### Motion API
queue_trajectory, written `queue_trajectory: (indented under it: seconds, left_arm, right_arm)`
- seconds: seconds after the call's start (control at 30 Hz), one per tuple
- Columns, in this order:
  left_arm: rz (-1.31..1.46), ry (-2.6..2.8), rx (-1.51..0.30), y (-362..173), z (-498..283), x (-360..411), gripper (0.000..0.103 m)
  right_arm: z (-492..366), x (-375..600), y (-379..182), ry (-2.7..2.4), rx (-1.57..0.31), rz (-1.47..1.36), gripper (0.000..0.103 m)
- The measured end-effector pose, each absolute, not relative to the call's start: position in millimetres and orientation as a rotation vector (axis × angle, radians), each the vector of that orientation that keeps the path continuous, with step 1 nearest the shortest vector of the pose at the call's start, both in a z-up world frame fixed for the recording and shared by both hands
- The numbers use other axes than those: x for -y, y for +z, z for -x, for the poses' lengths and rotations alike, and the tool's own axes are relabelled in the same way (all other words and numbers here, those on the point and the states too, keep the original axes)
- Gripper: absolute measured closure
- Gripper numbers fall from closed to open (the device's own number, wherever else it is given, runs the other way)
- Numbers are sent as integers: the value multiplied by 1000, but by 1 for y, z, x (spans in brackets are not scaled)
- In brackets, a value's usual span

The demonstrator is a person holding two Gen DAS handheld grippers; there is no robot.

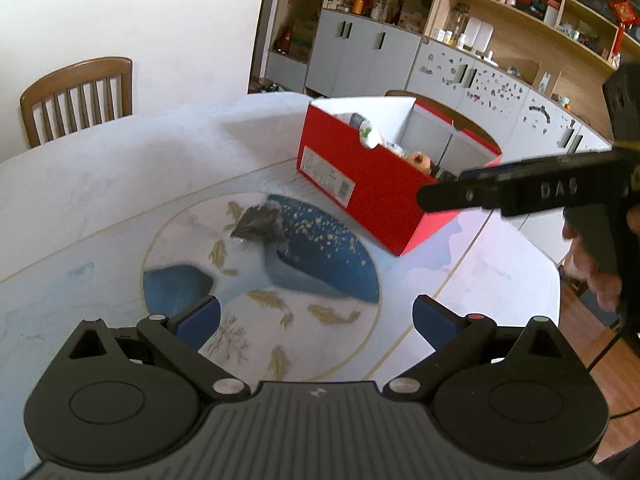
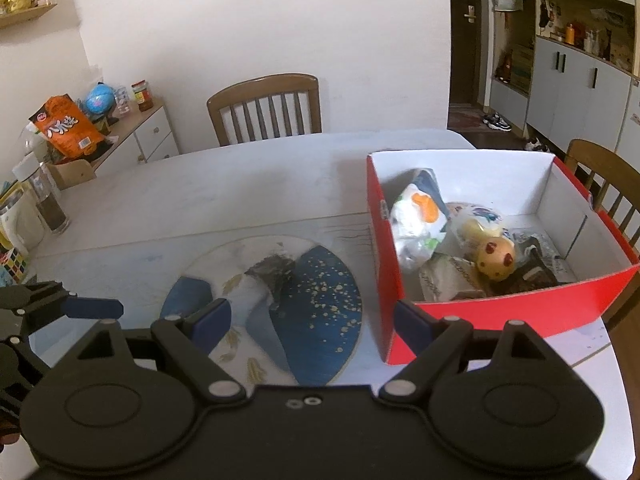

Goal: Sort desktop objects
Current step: 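Move the right tool to the black mesh bag while the left tool grasps the green clay stick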

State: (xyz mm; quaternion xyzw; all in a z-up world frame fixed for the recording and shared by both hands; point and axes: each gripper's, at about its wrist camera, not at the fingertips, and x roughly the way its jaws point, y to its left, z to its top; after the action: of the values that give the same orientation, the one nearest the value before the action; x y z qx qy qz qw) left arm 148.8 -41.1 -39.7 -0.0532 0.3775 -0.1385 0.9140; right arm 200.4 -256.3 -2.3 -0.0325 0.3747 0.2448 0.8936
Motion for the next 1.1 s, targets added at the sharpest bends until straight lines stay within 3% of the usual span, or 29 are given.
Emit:
queue_trajectory:
  seconds: [1.1]
  left_arm:
    - [104, -142, -875, -97, -71, 40, 0]
  right_arm:
    - [-213, 208, -27, 618, -811, 141, 14]
